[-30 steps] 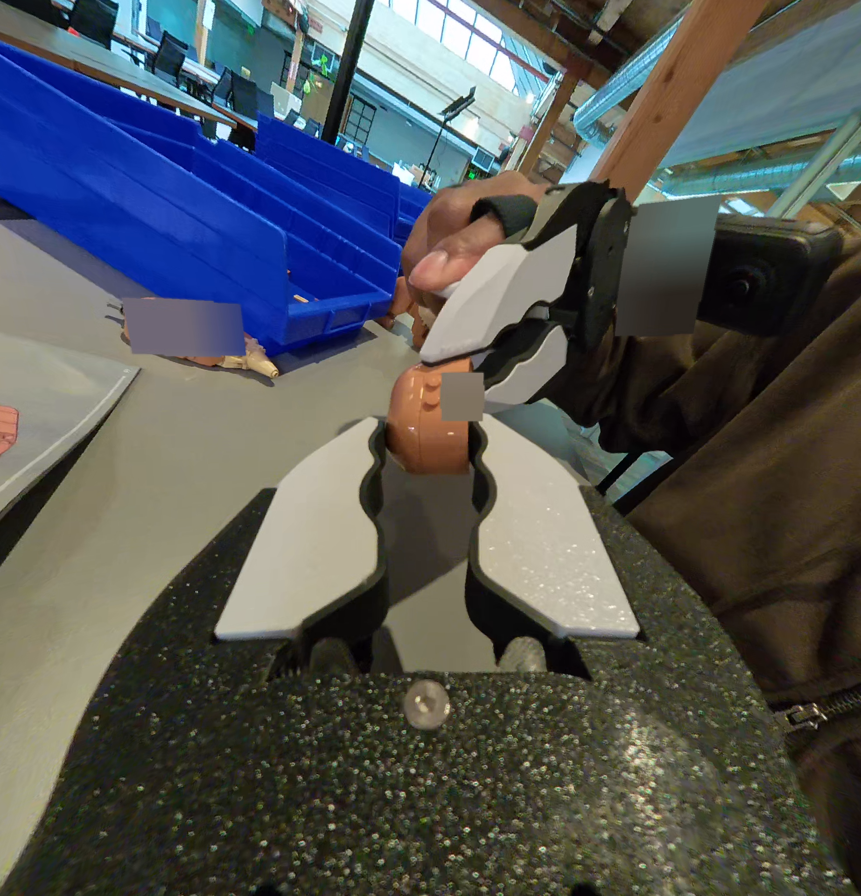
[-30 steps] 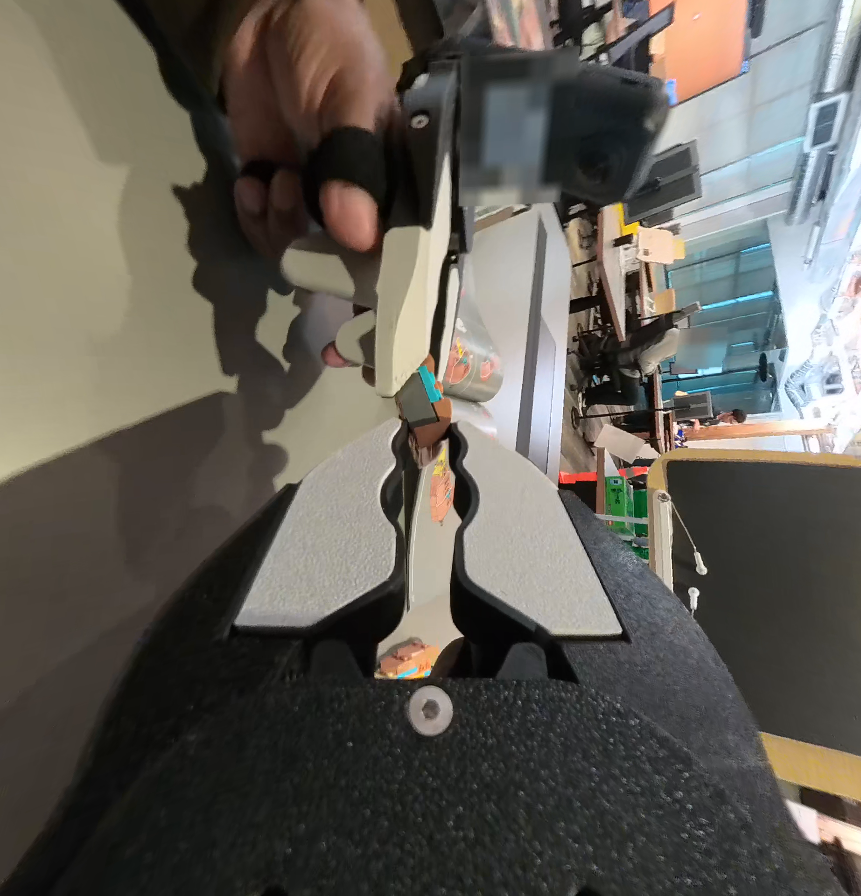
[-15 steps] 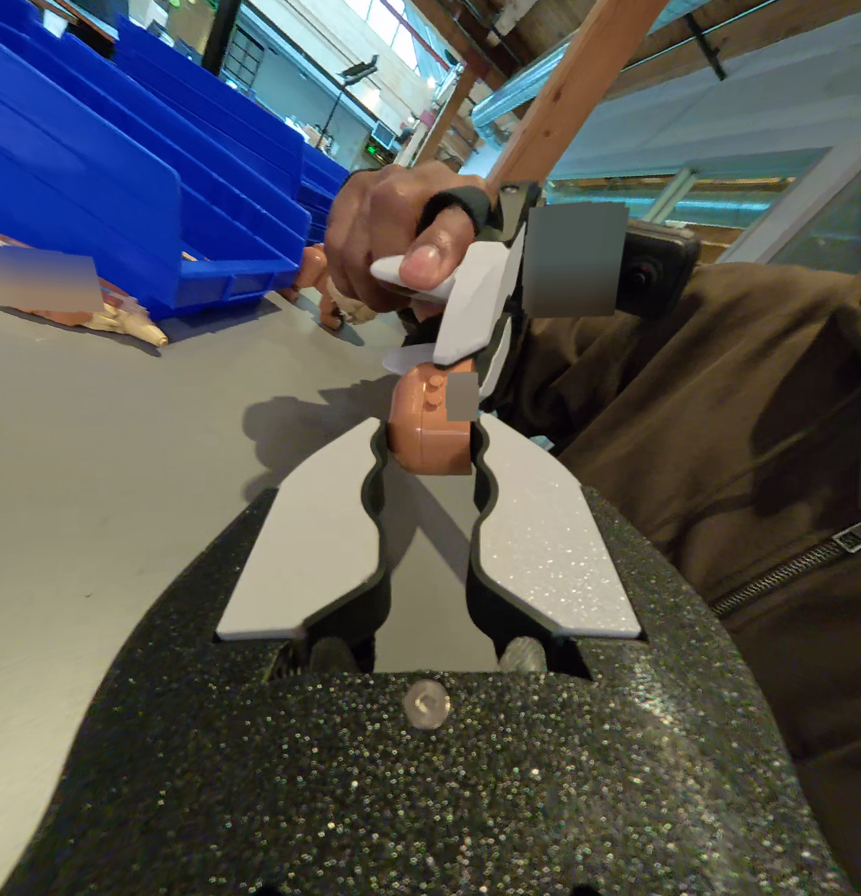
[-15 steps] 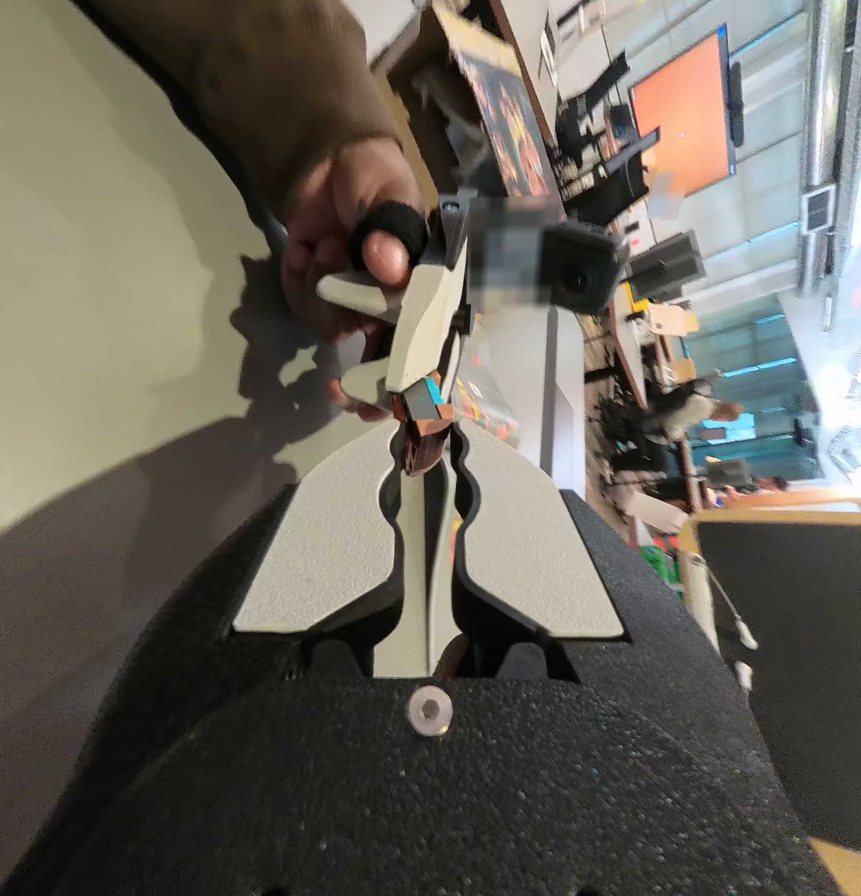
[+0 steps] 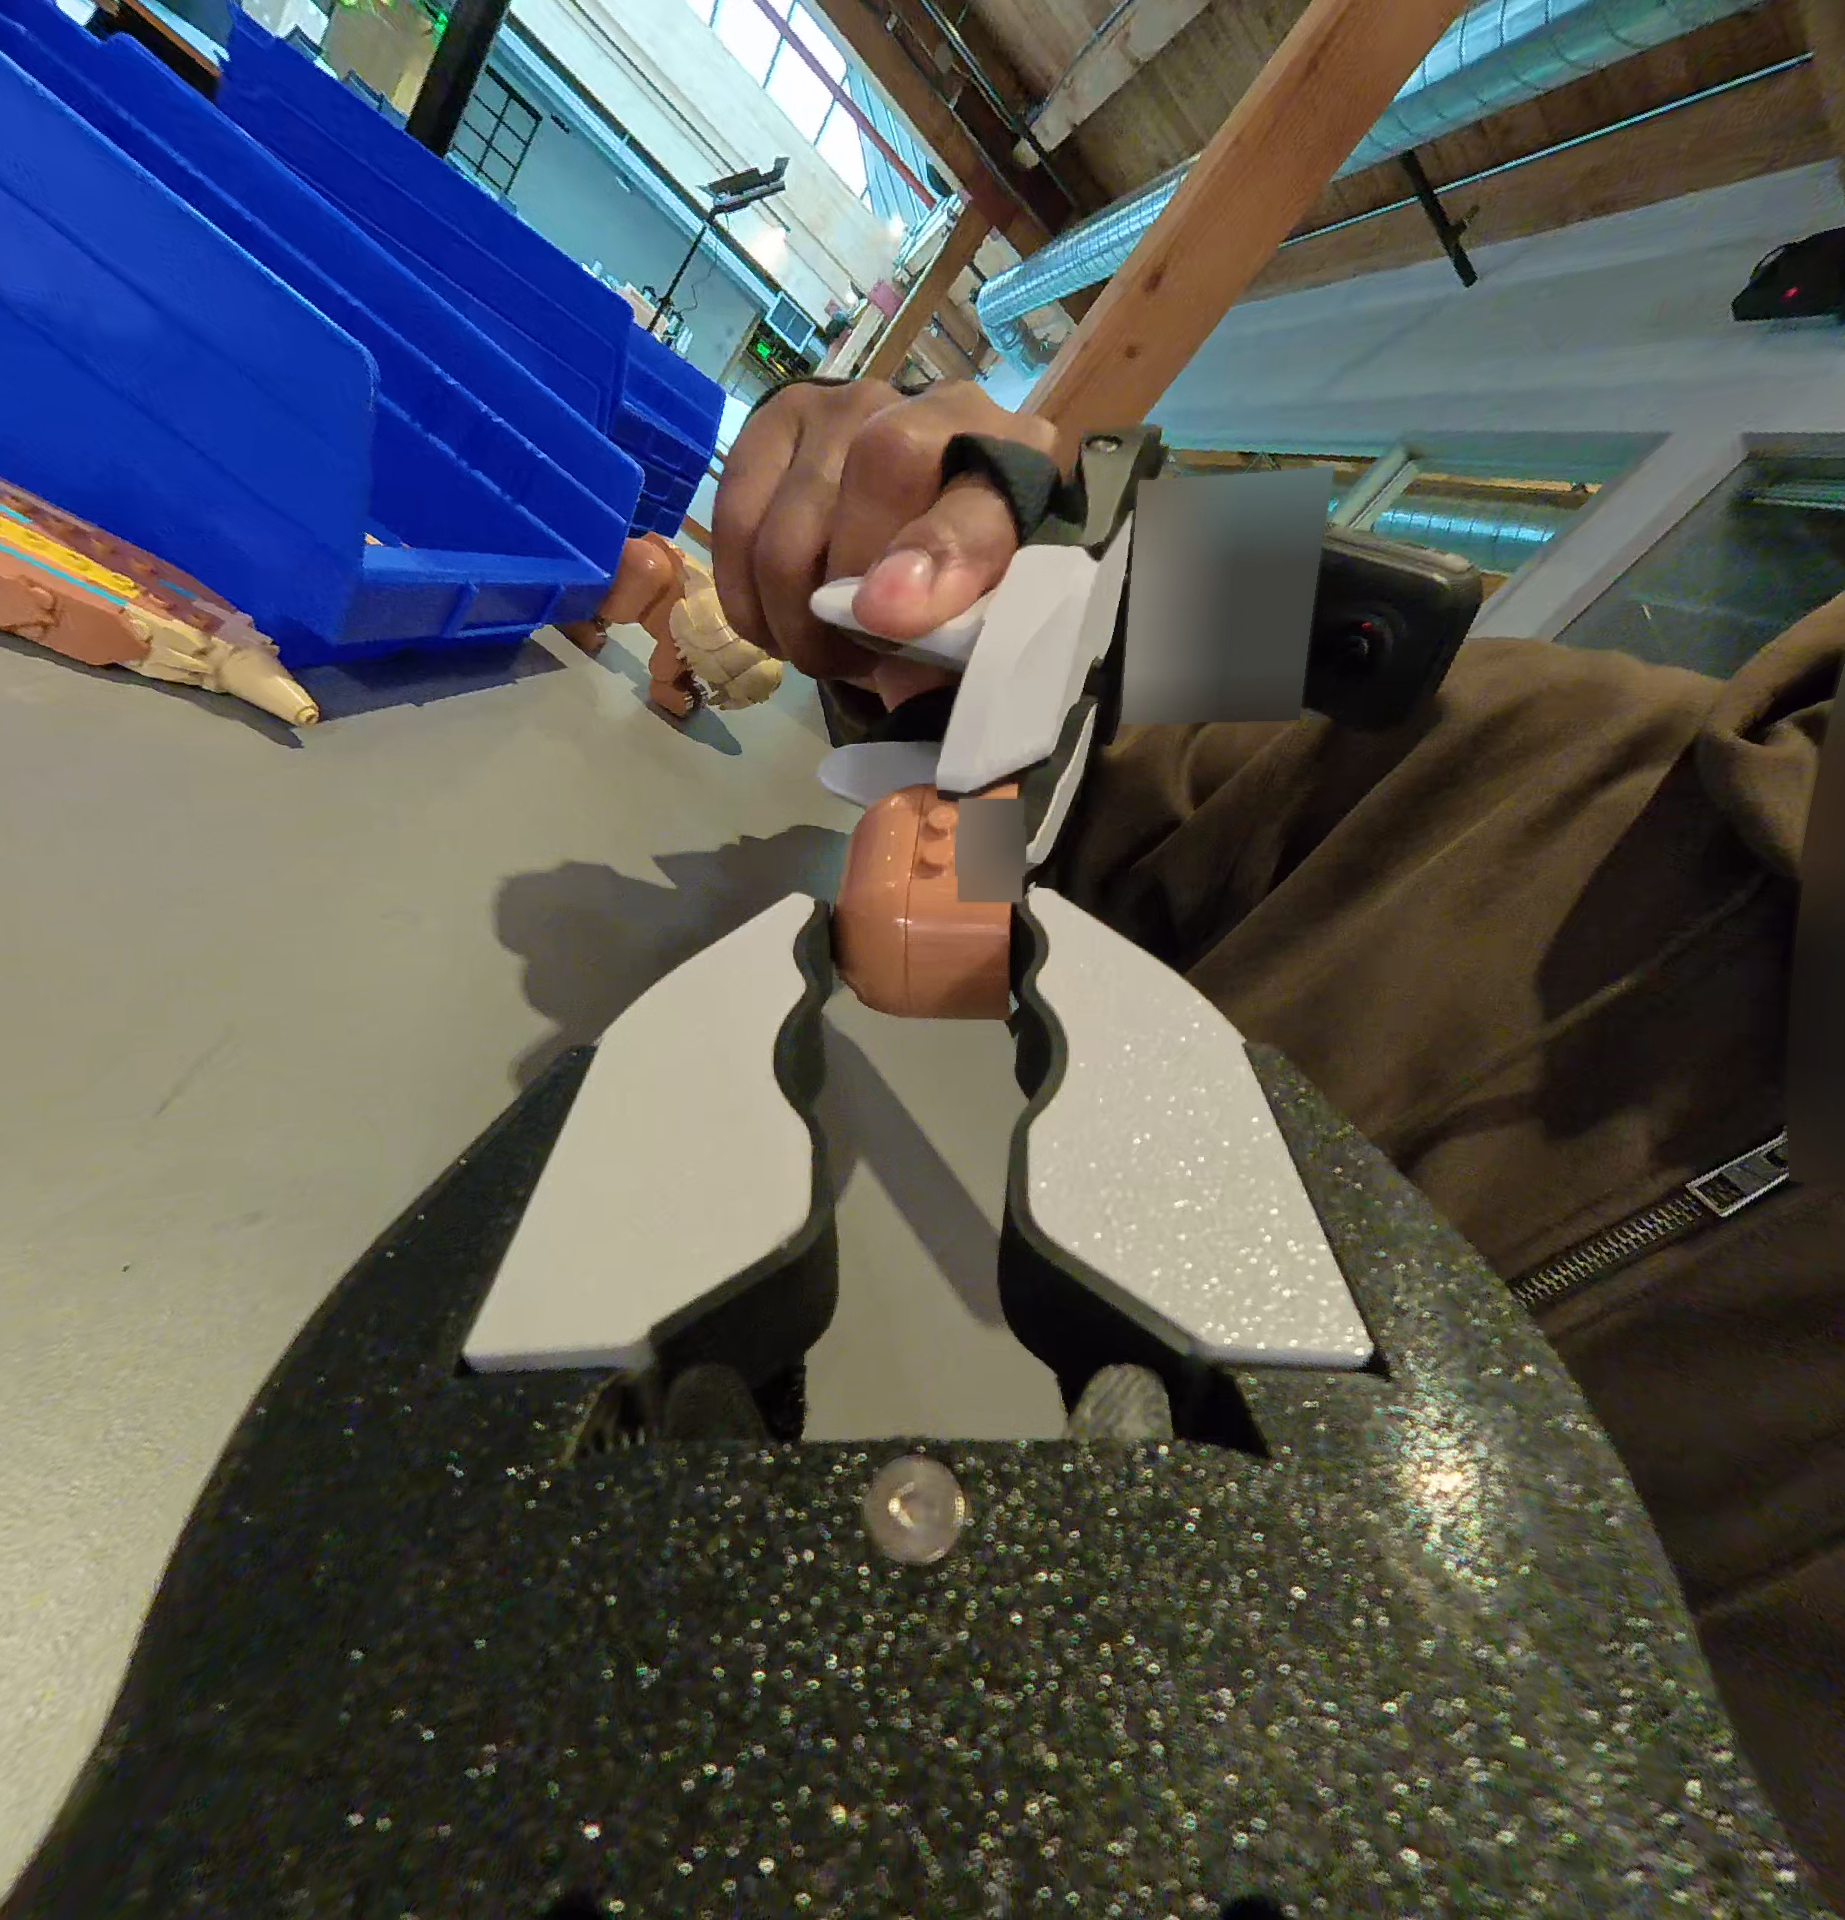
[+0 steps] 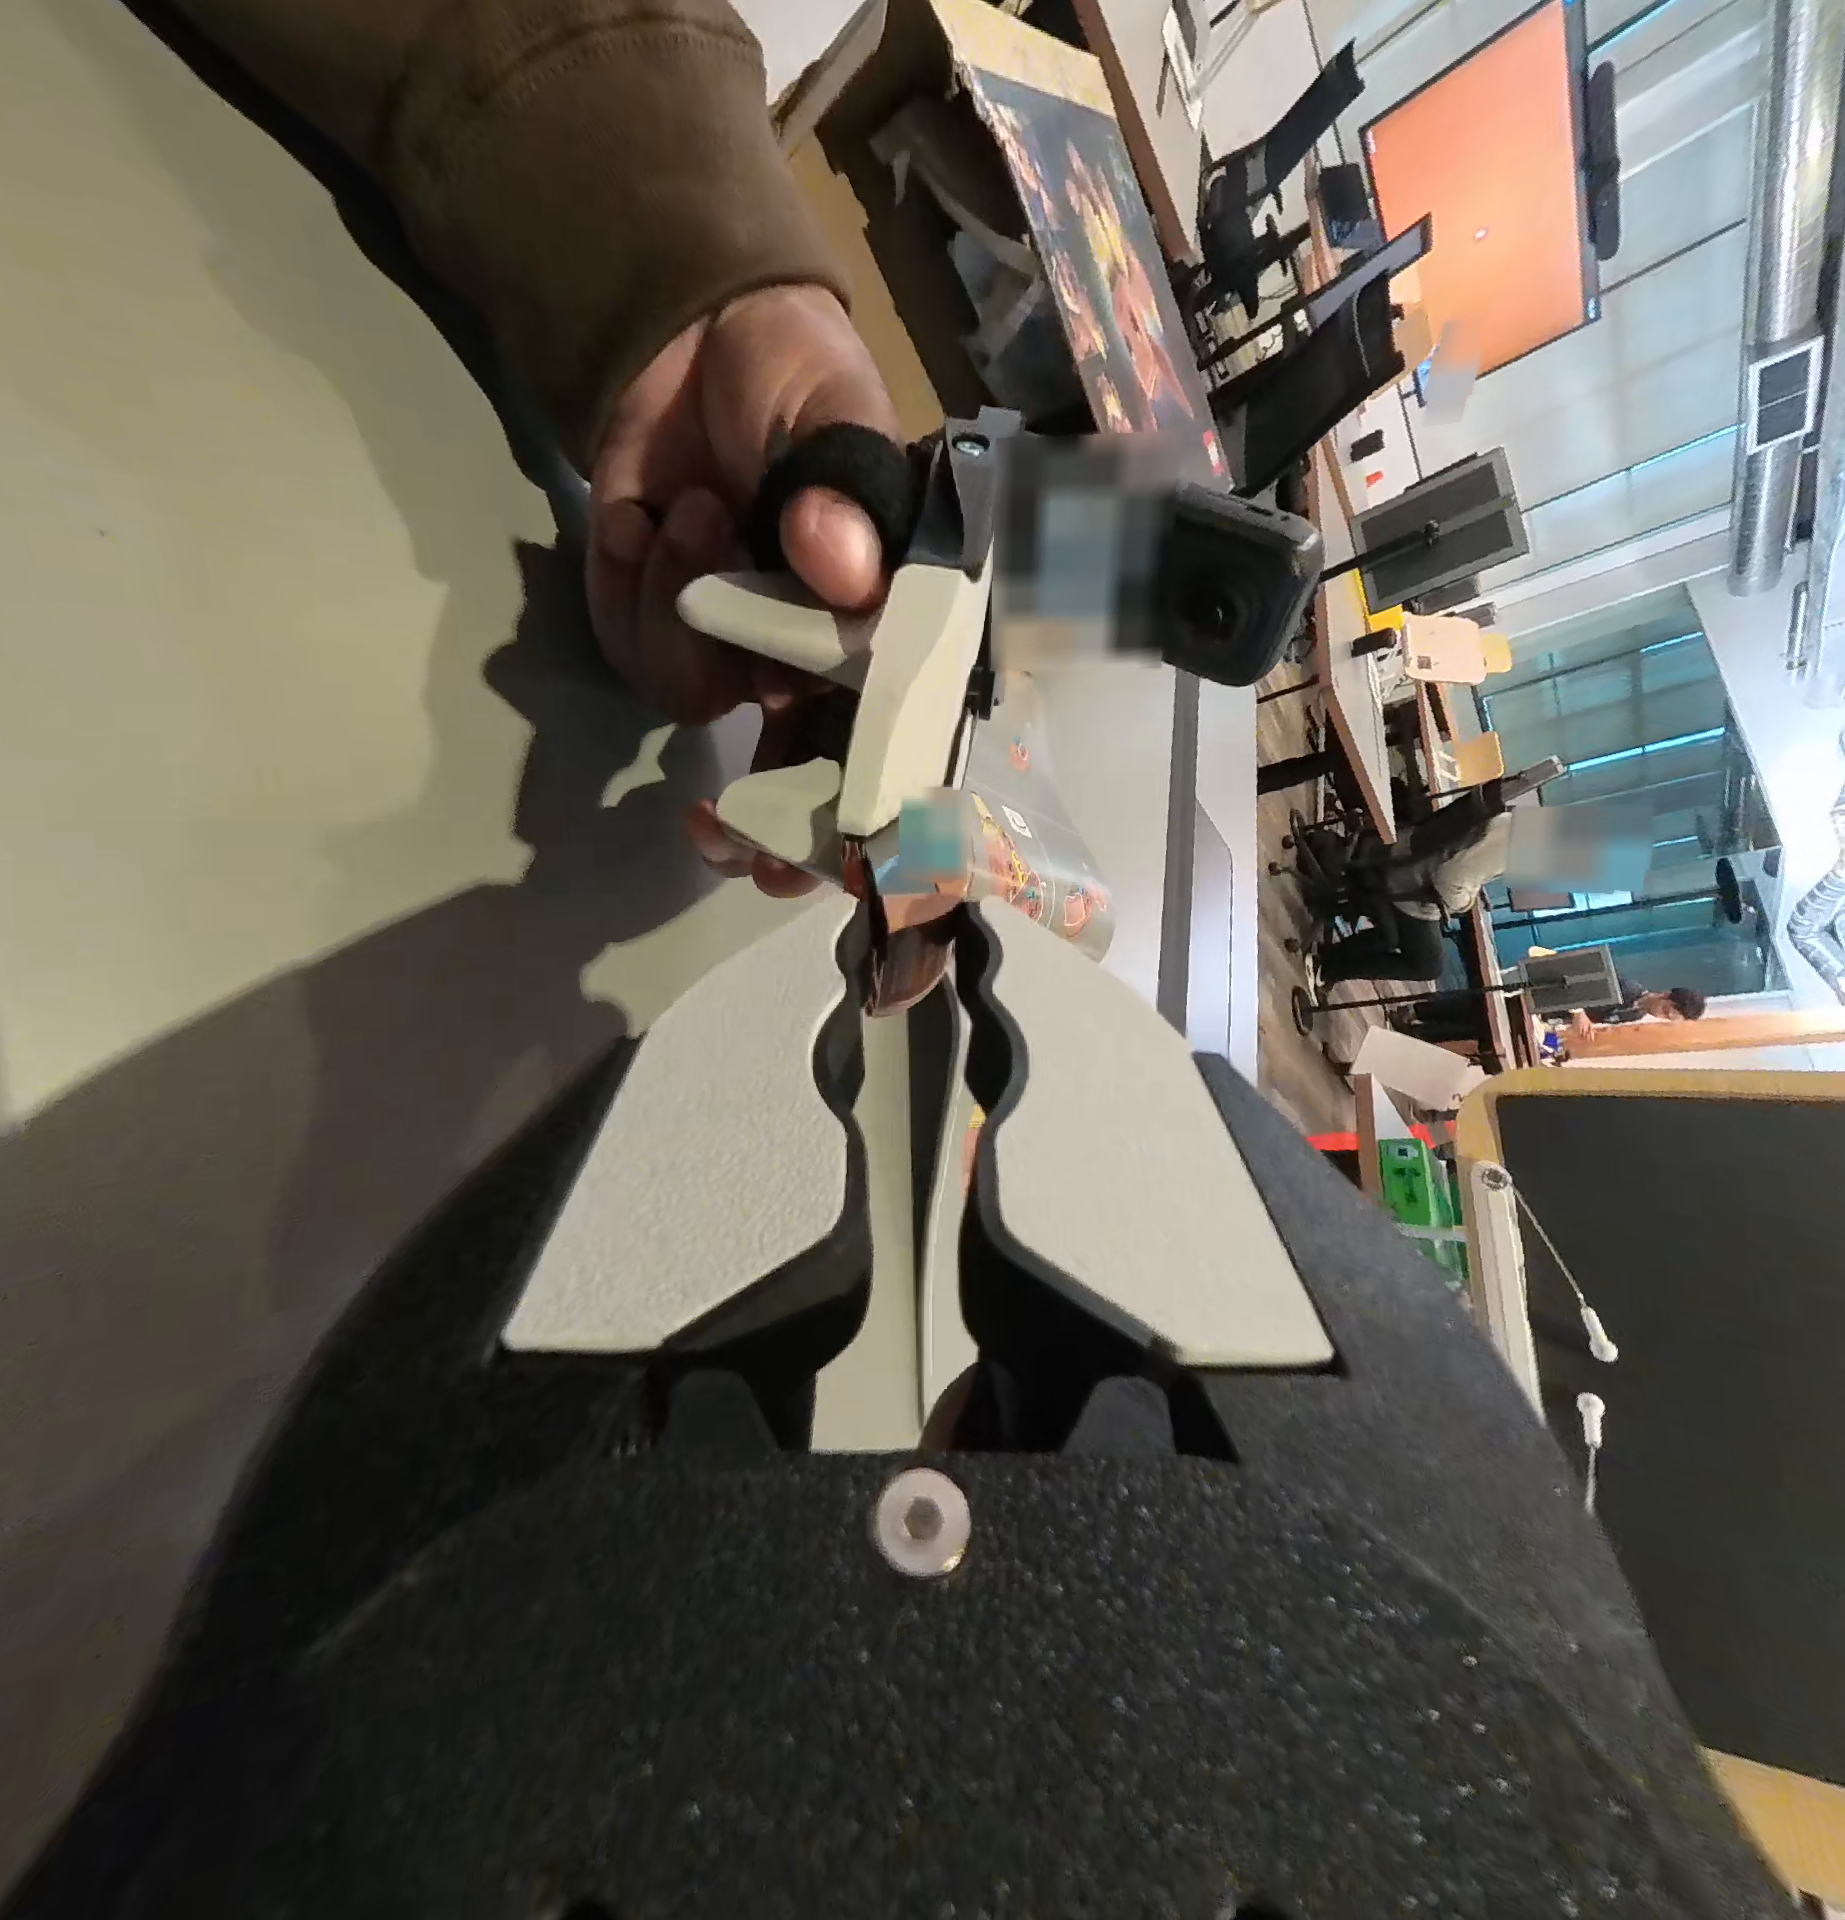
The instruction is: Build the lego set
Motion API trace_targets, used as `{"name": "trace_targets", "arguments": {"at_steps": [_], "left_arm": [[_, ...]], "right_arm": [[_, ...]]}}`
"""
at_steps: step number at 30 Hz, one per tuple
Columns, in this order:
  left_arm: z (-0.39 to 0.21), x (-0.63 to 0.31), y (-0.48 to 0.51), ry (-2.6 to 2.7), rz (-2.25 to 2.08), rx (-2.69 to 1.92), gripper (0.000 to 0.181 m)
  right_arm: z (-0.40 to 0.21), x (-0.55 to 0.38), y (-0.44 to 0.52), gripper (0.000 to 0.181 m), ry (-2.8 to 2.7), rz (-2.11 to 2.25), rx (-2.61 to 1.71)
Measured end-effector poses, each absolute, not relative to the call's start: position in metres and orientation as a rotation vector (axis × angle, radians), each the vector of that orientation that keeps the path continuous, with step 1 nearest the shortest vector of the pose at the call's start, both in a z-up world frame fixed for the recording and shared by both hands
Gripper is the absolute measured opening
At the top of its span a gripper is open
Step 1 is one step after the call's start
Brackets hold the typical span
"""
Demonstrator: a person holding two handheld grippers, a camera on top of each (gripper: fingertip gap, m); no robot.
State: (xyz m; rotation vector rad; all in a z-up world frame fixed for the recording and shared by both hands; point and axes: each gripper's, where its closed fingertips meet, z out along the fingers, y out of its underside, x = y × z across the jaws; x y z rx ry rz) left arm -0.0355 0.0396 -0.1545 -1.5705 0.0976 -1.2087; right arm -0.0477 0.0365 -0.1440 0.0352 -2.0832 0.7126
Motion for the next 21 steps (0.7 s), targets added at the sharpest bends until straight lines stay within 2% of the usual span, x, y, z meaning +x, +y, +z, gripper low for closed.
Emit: {"name": "trace_targets", "arguments": {"at_steps": [10,12,14,17,21], "left_arm": [[-0.1522,-0.039,0.0417,0.061,-1.22,-1.545,0.033],[-0.1508,-0.0407,0.0416,0.047,-1.232,-1.532,0.033],[-0.151,-0.0404,0.0415,0.048,-1.236,-1.532,0.033],[-0.1509,-0.0381,0.0406,0.052,-1.264,-1.532,0.033],[-0.1505,-0.0358,0.0392,0.068,-1.28,-1.53,0.033]], "right_arm": [[-0.1417,-0.0515,0.0386,0.017,-2.014,0.733,-0.011],[-0.1445,-0.0525,0.0387,0.028,-1.999,0.711,-0.011],[-0.1439,-0.0529,0.0378,0.029,-1.966,0.71,-0.003],[-0.1404,-0.0522,0.0364,0.02,-1.94,0.74,-0.003],[-0.1395,-0.0497,0.0349,0.017,-1.972,0.835,-0.048]]}}
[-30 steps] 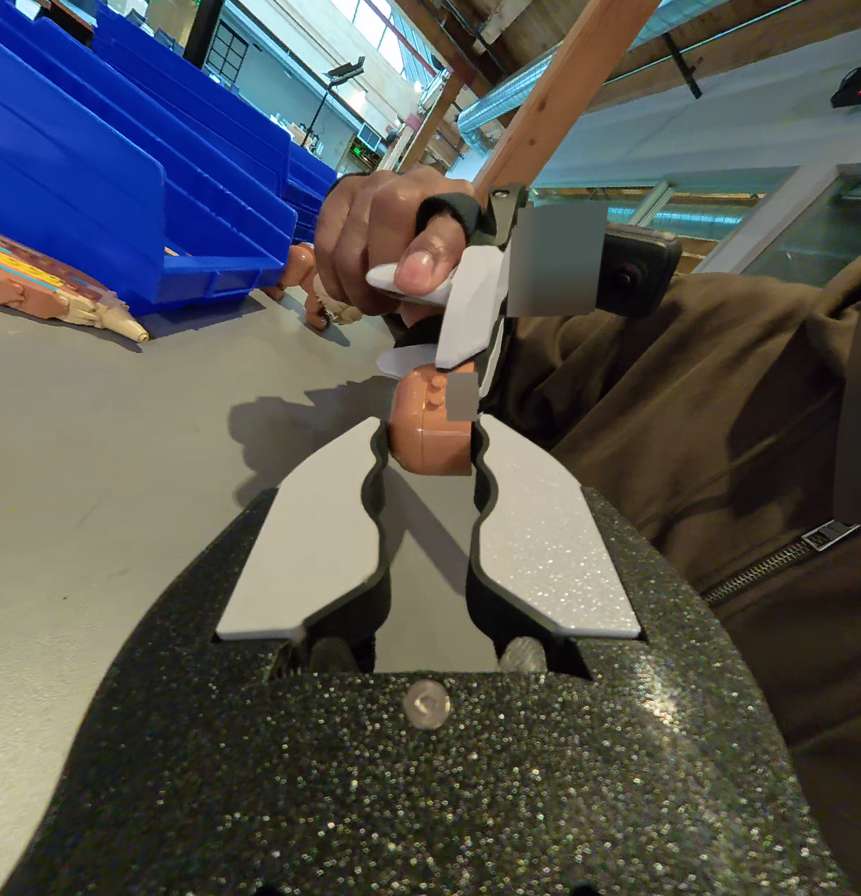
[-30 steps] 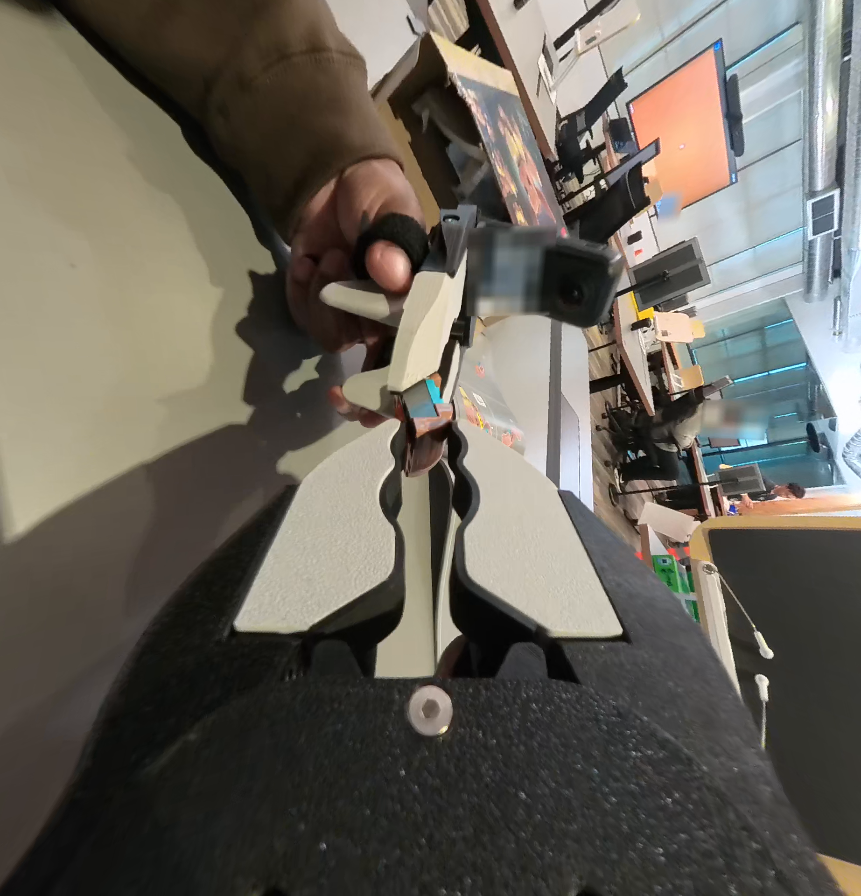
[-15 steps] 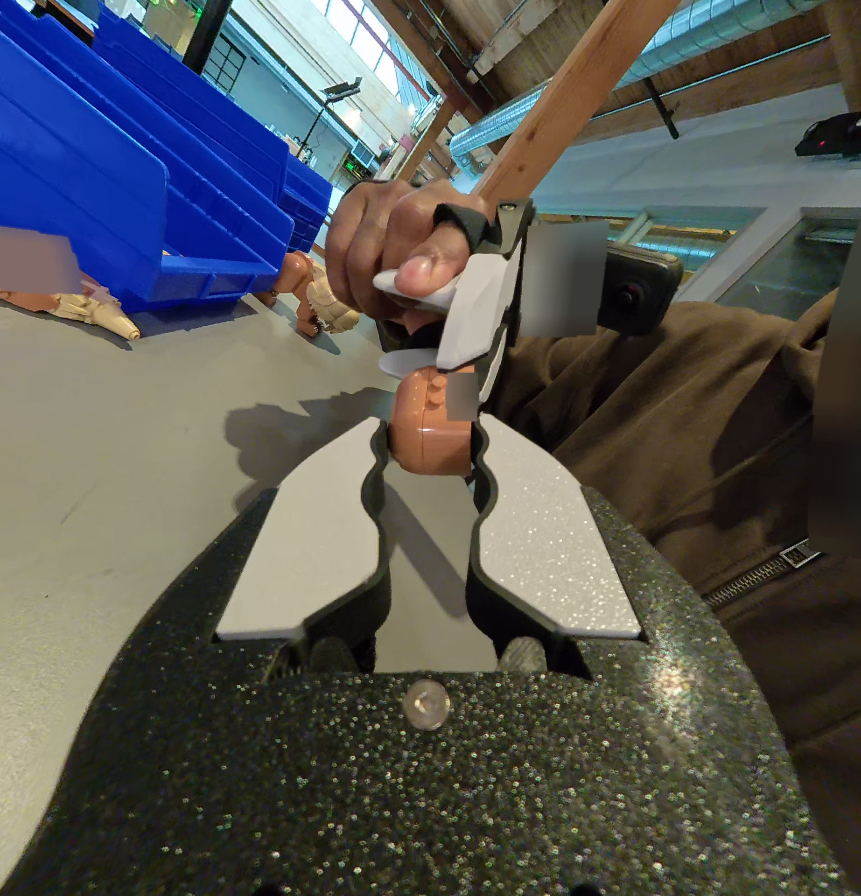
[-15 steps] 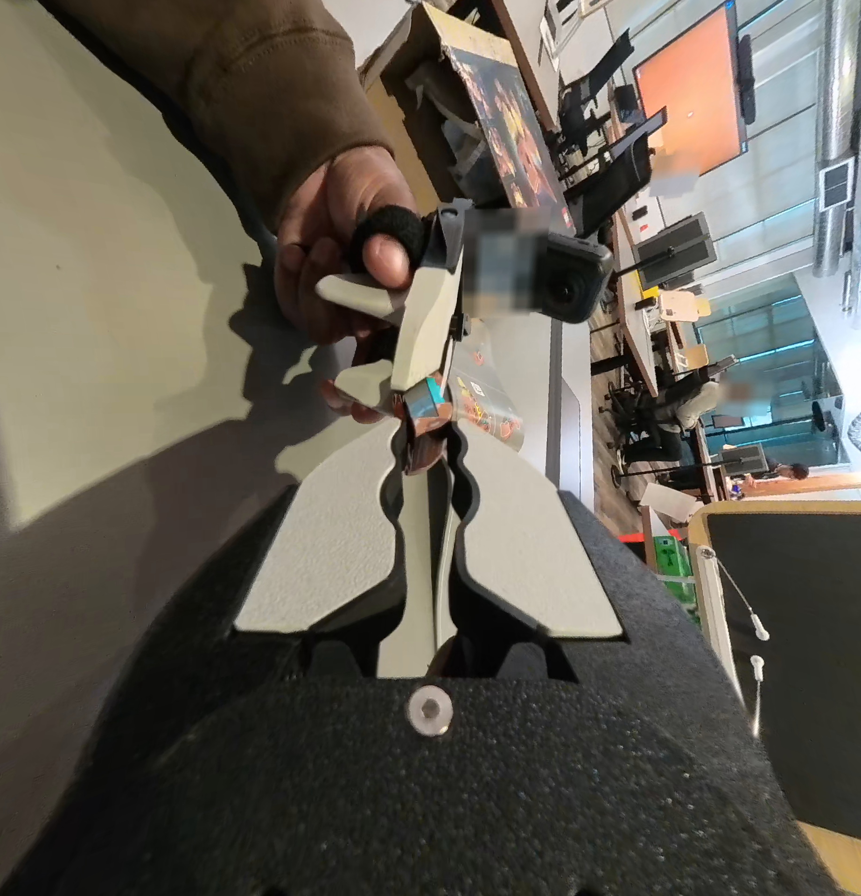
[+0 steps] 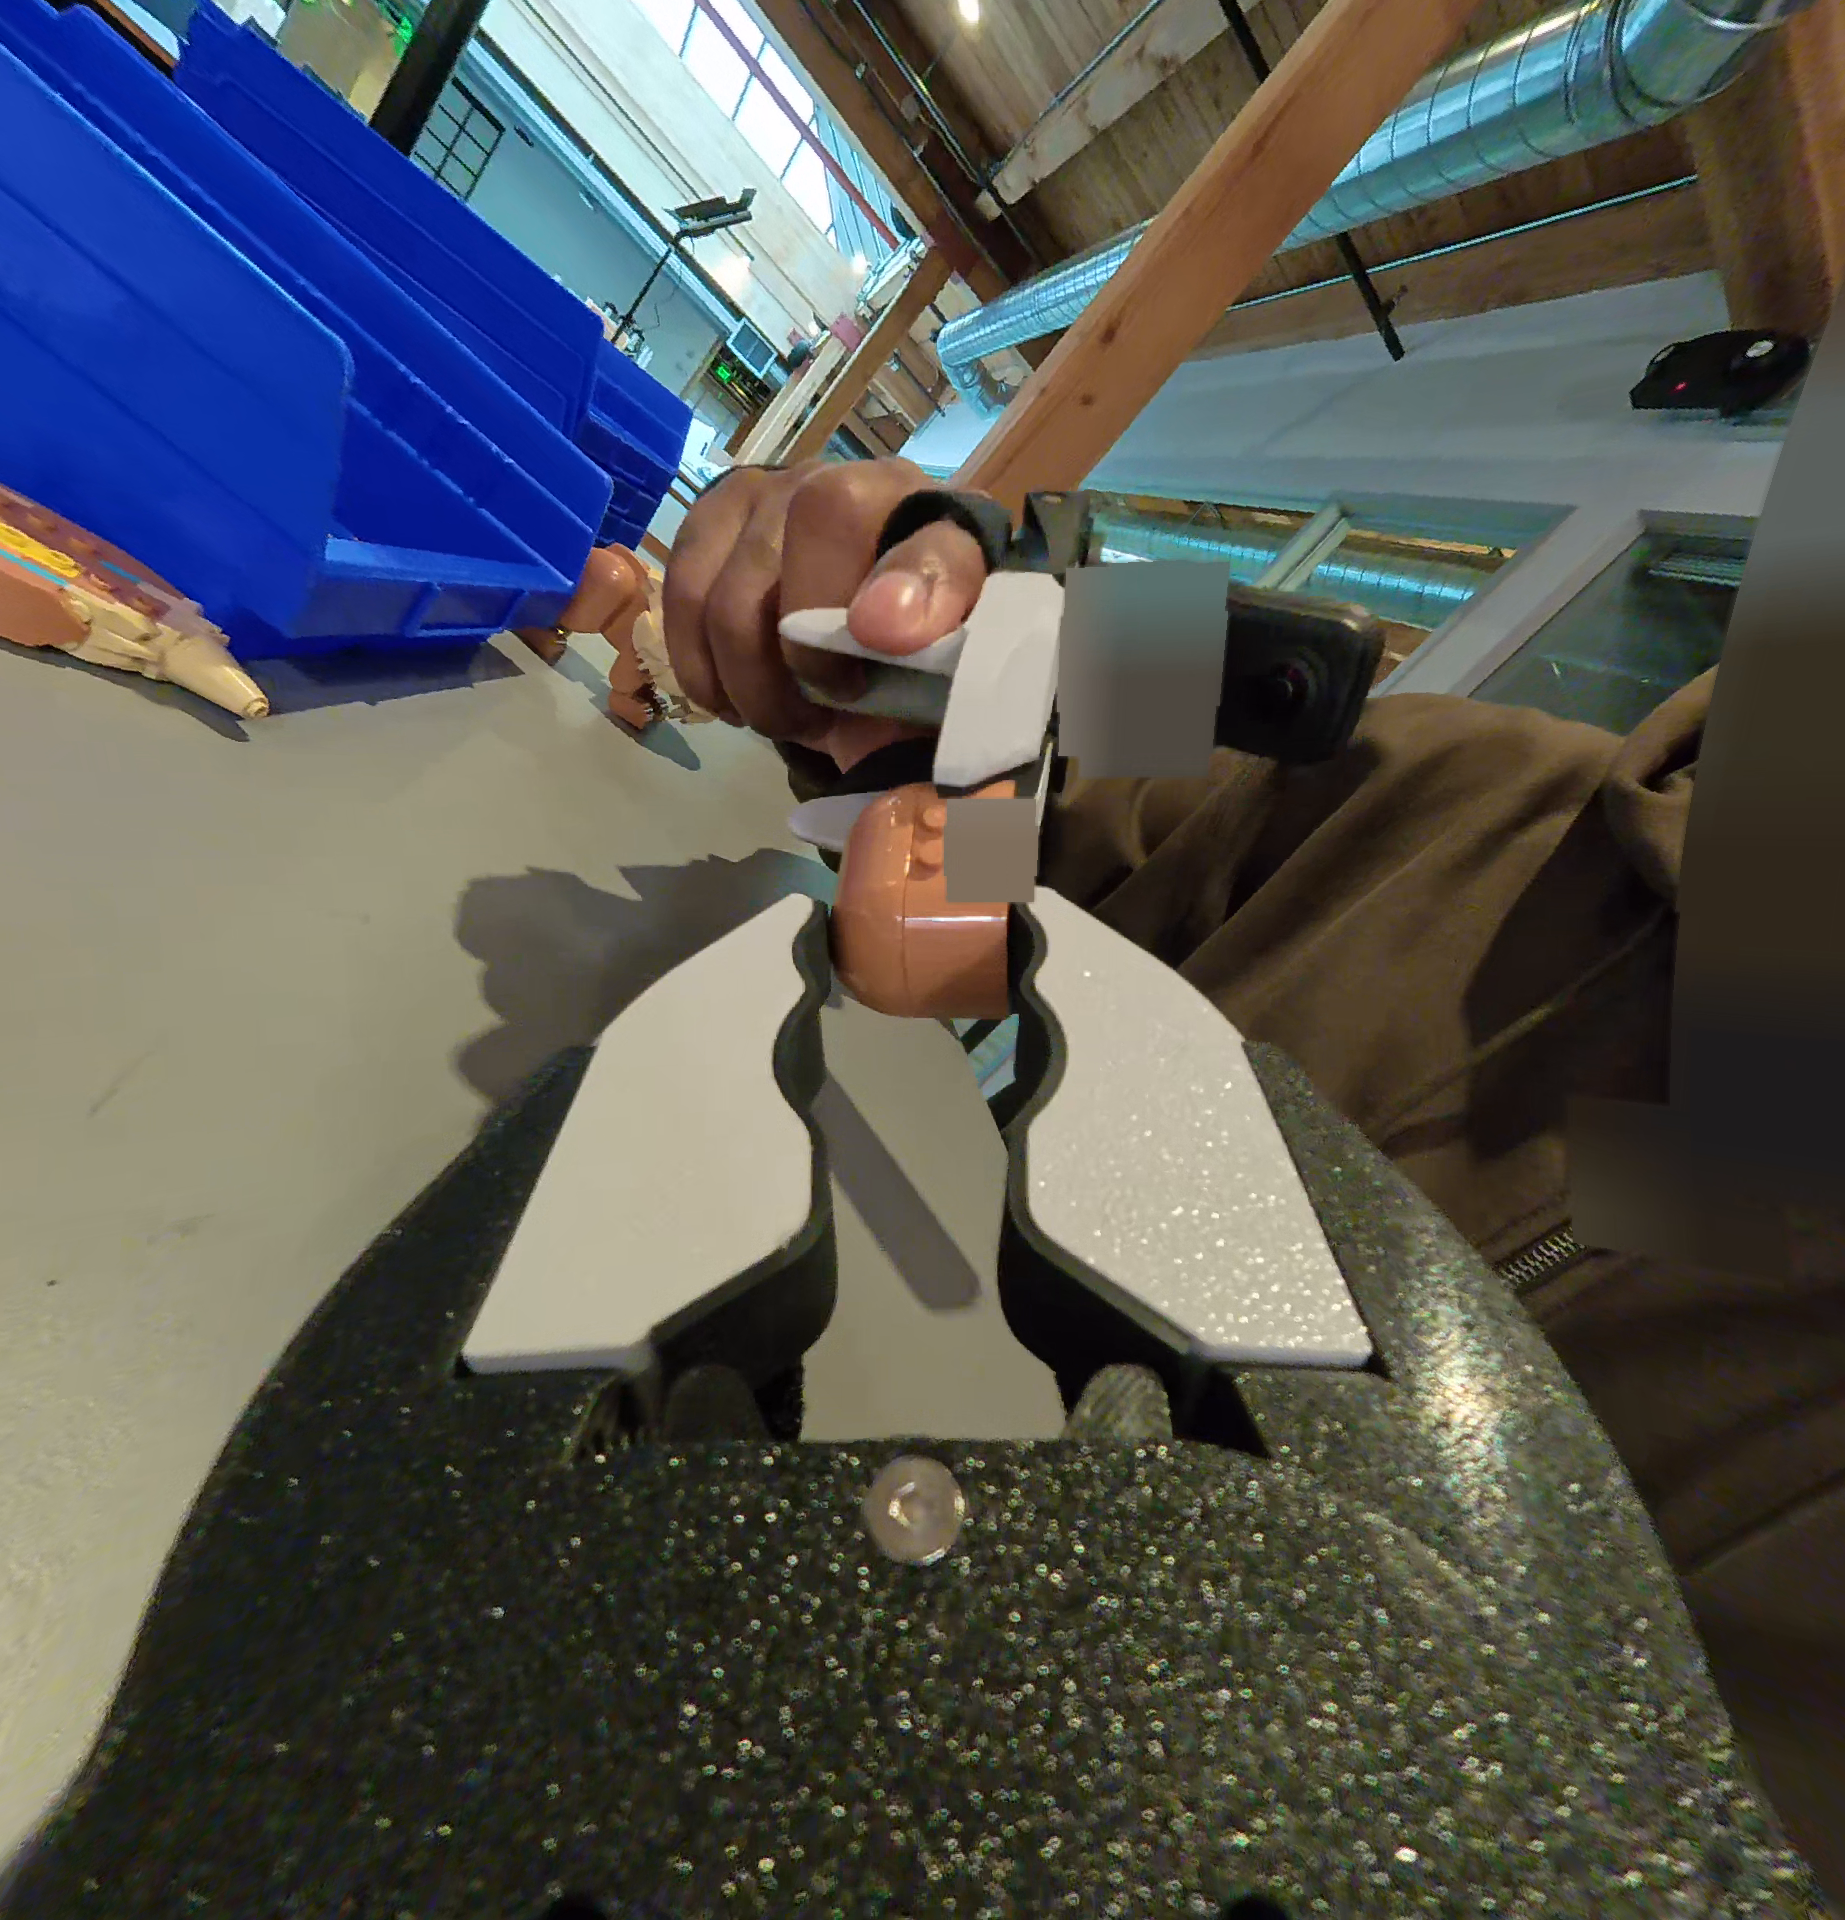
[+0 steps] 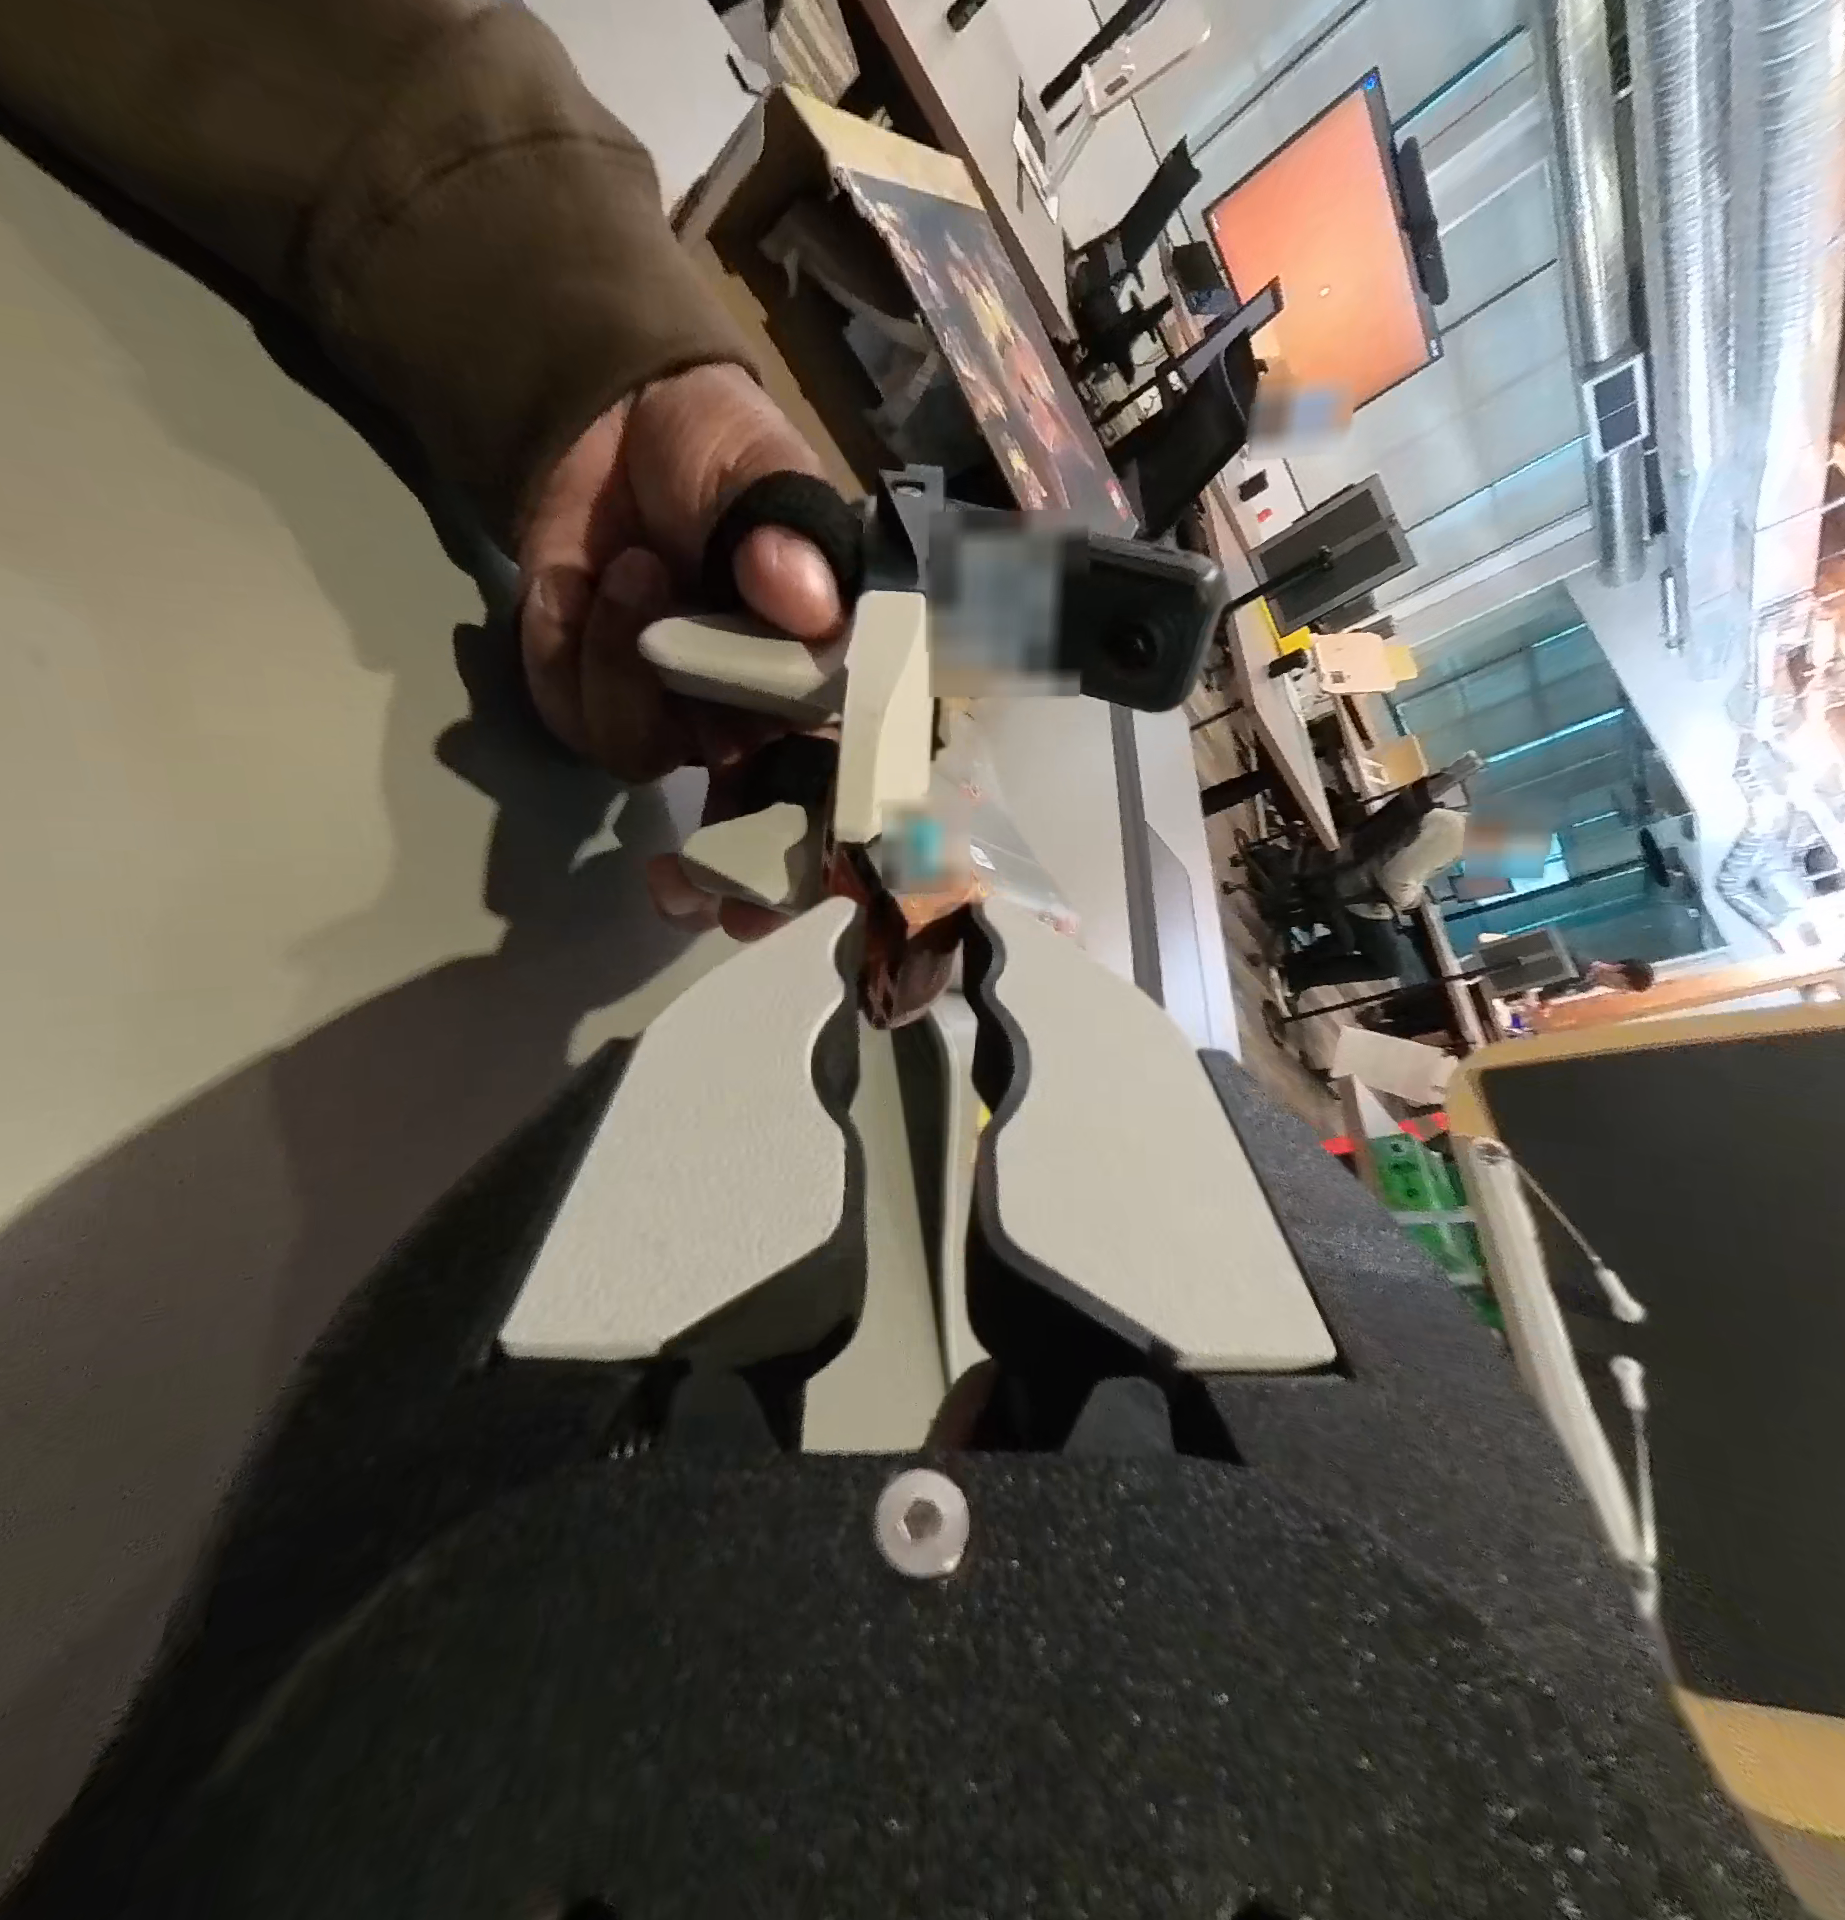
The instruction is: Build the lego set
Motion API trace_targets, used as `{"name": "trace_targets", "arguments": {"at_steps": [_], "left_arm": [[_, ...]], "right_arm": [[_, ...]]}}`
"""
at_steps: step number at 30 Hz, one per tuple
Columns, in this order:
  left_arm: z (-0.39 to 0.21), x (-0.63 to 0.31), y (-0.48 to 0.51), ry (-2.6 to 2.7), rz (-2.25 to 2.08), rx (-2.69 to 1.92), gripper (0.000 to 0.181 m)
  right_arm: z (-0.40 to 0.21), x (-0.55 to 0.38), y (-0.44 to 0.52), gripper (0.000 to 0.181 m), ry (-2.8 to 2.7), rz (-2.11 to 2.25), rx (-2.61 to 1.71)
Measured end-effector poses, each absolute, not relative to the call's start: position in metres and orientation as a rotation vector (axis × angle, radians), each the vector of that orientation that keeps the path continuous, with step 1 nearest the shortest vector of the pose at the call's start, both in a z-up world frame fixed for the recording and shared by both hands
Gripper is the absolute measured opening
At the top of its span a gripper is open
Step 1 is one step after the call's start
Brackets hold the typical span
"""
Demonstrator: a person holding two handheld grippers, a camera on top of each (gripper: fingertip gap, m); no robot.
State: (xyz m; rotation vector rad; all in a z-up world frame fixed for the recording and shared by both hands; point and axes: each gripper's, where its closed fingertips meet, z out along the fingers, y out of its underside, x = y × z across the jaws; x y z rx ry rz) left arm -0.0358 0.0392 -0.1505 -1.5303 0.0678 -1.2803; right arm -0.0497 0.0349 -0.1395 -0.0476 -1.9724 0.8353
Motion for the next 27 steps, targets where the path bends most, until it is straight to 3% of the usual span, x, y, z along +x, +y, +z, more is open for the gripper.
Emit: {"name": "trace_targets", "arguments": {"at_steps": [2,7,17,27], "left_arm": [[-0.15,-0.036,0.04,0.075,-1.257,-1.526,0.033],[-0.157,-0.043,0.042,0.168,-0.965,-1.603,0.056],[-0.147,-0.049,0.045,0.395,-0.378,-1.53,0.026],[-0.15,-0.047,0.05,0.473,-0.151,-1.511,0.018]], "right_arm": [[-0.139,-0.05,0.036,0.016,-1.98,0.871,-0.087],[-0.139,-0.05,0.043,0.017,-1.969,0.943,-0.189],[-0.143,-0.049,0.051,0.016,-1.924,1.085,-0.346],[-0.142,-0.049,0.052,0.016,-1.899,1.157,-0.386]]}}
